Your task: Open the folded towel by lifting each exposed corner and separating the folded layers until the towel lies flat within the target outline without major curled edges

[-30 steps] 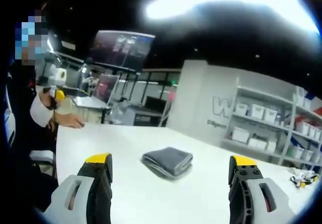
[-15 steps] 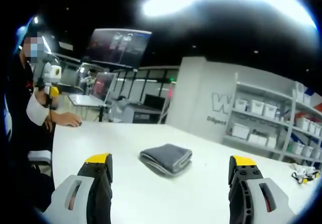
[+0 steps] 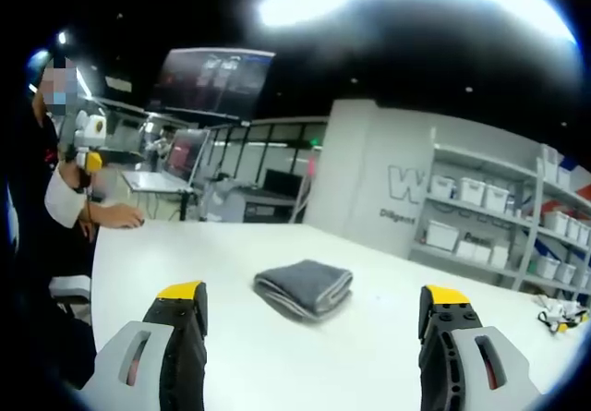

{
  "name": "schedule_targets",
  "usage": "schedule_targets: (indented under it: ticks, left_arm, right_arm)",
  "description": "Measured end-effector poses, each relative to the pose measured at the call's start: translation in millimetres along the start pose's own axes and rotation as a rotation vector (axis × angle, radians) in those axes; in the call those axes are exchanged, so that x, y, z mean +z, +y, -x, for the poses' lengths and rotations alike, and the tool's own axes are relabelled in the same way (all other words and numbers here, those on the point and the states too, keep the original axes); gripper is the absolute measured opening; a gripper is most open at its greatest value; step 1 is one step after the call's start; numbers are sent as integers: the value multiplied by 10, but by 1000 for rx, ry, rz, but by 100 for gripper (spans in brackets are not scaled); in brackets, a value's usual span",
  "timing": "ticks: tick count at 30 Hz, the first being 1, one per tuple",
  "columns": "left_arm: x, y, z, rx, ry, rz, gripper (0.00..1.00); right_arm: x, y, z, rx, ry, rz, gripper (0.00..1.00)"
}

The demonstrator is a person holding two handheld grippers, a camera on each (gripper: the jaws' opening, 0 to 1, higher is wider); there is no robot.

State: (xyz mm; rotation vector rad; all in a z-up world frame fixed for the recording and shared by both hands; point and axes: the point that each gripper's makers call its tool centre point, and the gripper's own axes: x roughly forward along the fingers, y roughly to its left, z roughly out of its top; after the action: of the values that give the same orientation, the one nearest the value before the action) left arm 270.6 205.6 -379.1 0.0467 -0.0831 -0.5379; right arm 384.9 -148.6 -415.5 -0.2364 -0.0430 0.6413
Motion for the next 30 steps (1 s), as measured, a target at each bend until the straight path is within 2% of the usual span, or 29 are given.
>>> schedule_targets:
  ticks: [6, 10, 12, 15, 18, 22, 26, 30]
  left_arm:
    - [-42, -57, -33, -13, 16, -4, 99]
    - [-13, -48, -29, -13, 4, -4, 98]
    - [-40, -13, -72, -3, 13, -9, 98]
    - [-65, -14, -92, -8, 24, -11, 98]
    - [-101, -56, -98, -17, 41, -20, 98]
    - [-82, -67, -84, -19, 33, -19, 98]
    - [-97, -36, -99, -7, 38, -23, 98]
    - [-116, -47, -120, -9, 46, -25, 98]
  right_arm:
    - [-52, 25, -21, 6, 17, 4, 96]
    - [-28, 28, -27, 8, 1, -5, 95]
    - [-73, 28, -52, 11, 17, 3, 95]
    - [-72, 26, -72, 12, 6, -11, 94]
    - [-70, 114, -85, 54, 0, -35, 93]
    - [-44, 130, -98, 50, -9, -15, 92]
    - [-51, 182, -176, 77, -13, -23, 91]
    - [-68, 150, -229, 75, -9, -19, 91]
